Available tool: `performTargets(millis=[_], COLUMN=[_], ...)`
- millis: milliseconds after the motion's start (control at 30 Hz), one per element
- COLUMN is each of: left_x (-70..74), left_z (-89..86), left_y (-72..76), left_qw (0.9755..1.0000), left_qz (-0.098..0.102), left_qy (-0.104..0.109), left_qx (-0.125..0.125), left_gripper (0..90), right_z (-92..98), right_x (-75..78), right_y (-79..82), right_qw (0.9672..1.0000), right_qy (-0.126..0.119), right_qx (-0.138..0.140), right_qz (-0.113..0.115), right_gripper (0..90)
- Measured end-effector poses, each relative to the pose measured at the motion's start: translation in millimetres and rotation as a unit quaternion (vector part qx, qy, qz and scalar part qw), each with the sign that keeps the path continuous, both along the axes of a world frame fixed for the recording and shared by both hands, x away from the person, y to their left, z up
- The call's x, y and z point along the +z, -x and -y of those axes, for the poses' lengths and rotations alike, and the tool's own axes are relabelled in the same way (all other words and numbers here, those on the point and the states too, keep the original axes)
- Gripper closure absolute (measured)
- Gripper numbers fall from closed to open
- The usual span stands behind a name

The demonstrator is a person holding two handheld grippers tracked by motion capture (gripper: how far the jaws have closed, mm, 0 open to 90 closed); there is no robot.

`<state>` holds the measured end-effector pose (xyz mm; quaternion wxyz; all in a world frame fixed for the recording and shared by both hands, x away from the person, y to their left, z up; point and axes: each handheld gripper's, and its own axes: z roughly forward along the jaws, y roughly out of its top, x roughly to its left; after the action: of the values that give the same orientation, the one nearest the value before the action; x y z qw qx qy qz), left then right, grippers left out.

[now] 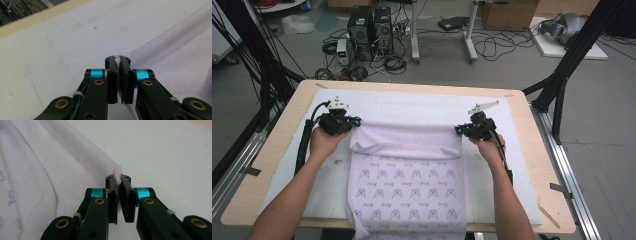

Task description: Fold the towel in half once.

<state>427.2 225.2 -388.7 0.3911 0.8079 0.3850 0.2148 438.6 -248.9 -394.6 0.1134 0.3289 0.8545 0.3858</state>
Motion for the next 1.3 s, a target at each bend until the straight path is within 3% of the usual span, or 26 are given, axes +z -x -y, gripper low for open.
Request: performTargets(millis=[33,67,100,133,167,267,300,367,400,433,467,500,533,600,700,767,800,867,933,1200,1267,1300], left_x=[17.3,17.3,27.7,48.9,58.4,67.8,63.9,53.5,53.5,44.0,36.1,28.0,12.6,5.7,-12.4,-15.3,-18.4,-17.5,-14.8,-17.8,-22.4,-22.4], left_z=[2.0,2.0,1.9,0.9,0.4,0.9,1.5,0.7,0.7,-2.4,-5.3,-8.6,-15.2,-17.5,-22.3,-22.5,-21.8,-19.1,-18.4,-17.4,-15.6,-15.6], left_y=[-11.0,-11.0,-16.4,-24.9,-28.8,-33.8,-36.9,-37.7,-37.7,-34.9,-32.7,-30.4,-24.7,-21.5,-6.8,-3.6,0.1,3.8,8.9,21.9,22.5,22.5], left_qw=[0.9999,0.9999,0.9998,0.9991,0.9989,0.9987,0.9992,0.9996,0.9996,0.9996,0.9997,0.9997,0.9994,0.9990,0.9977,0.9972,0.9955,0.9948,0.9948,0.9918,0.9883,0.9883], left_qz=[0.013,0.013,0.020,0.037,0.042,0.046,0.032,0.011,0.011,0.007,-0.002,-0.013,-0.032,-0.041,-0.058,-0.060,-0.076,-0.080,-0.068,-0.069,-0.084,-0.084], left_qy=[0.001,0.001,0.003,0.013,0.013,0.010,0.009,-0.004,-0.004,0.001,0.007,0.008,0.008,0.013,0.030,0.037,0.042,0.038,0.050,0.064,0.070,0.070], left_qx=[0.003,0.003,0.006,0.014,0.014,0.018,0.022,0.027,0.027,0.027,0.024,0.020,0.012,0.009,-0.020,-0.023,-0.038,-0.050,-0.057,-0.085,-0.106,-0.106], left_gripper=[85.5,85.5,85.5,85.5,85.5,84.1,79.6,65.3,63.3,63.3,58.9,58.9,58.0,57.2,55.2,53.9,51.8,49.8,50.2,48.4,47.2,47.0], right_z=[-0.8,-1.1,-1.1,0.0,0.6,1.9,1.3,1.5,1.7,1.7,3.1,3.1,2.2,0.0,-1.5,-1.9,-1.1,-1.5,-2.0,-2.2,-3.1,-3.1], right_x=[9.5,19.6,19.6,40.7,51.1,67.8,66.8,56.6,51.7,51.7,35.6,35.6,24.5,15.9,3.4,-0.5,-8.4,-14.9,-19.9,-31.3,-32.0,-32.0], right_y=[-5.6,-11.1,-11.1,-21.6,-25.9,-34.0,-35.4,-38.5,-38.7,-38.7,-34.1,-34.1,-30.4,-20.3,-9.9,-6.8,-2.5,2.1,6.8,16.0,18.7,18.7], right_qw=[0.9999,0.9998,0.9998,0.9997,0.9994,0.9987,0.9985,0.9987,0.9988,0.9988,0.9991,0.9991,0.9994,0.9998,0.9998,0.9998,0.9994,0.9993,0.9990,0.9983,0.9981,0.9981], right_qy=[0.009,0.013,0.013,0.007,0.006,-0.009,-0.009,-0.018,-0.018,-0.018,-0.022,-0.022,-0.017,-0.010,-0.017,-0.014,-0.023,-0.024,-0.027,-0.035,-0.036,-0.036], right_qx=[0.000,-0.003,-0.003,-0.009,-0.014,-0.020,-0.027,-0.034,-0.038,-0.038,-0.034,-0.034,-0.026,-0.015,-0.002,-0.001,0.001,0.004,0.009,0.019,0.018,0.018], right_qz=[0.007,0.012,0.012,0.023,0.032,0.047,0.048,0.033,0.026,0.026,0.015,0.015,-0.012,0.003,-0.010,-0.013,-0.025,-0.028,-0.034,-0.043,-0.046,-0.046], right_gripper=[85.9,85.9,85.9,85.9,85.9,85.1,82.4,67.5,66.1,66.1,62.4,62.4,60.0,60.2,56.9,55.9,55.4,54.8,54.4,52.0,51.5,51.5])
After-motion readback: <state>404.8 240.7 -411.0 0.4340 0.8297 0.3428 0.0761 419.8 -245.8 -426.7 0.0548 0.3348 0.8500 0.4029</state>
